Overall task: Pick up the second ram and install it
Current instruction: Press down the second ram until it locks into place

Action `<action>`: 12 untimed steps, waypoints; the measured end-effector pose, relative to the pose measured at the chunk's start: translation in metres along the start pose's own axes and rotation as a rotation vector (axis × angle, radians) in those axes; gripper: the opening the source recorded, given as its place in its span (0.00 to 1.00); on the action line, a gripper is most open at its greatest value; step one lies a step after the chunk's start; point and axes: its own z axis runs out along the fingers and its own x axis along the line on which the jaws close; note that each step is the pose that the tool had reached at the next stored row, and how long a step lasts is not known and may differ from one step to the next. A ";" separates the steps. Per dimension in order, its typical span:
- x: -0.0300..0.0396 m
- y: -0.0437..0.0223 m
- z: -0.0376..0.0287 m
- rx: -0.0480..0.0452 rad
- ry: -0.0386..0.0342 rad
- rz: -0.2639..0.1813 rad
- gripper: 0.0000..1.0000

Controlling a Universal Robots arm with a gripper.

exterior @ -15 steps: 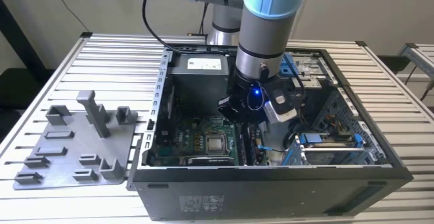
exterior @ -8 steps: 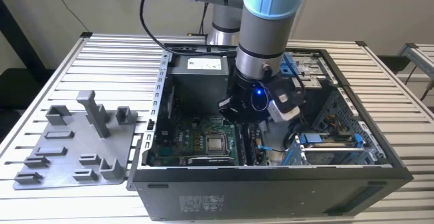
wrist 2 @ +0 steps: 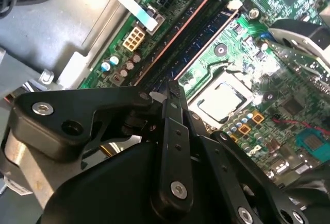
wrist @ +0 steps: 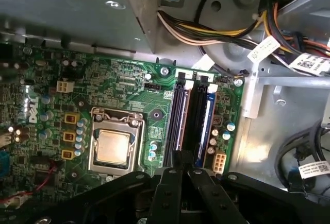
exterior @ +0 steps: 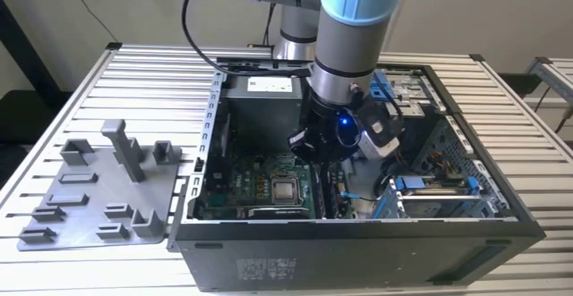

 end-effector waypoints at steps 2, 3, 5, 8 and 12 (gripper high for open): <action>0.0000 0.0000 -0.0003 -0.0006 -0.0006 -0.018 0.11; 0.0000 0.0000 -0.0002 -0.0009 -0.0010 -0.028 0.11; 0.0000 0.0000 -0.0002 -0.0012 -0.0019 -0.049 0.11; 0.0000 0.0000 -0.0003 -0.0019 -0.0032 -0.091 0.11; 0.0001 0.0000 -0.0002 -0.0030 -0.0050 -0.153 0.11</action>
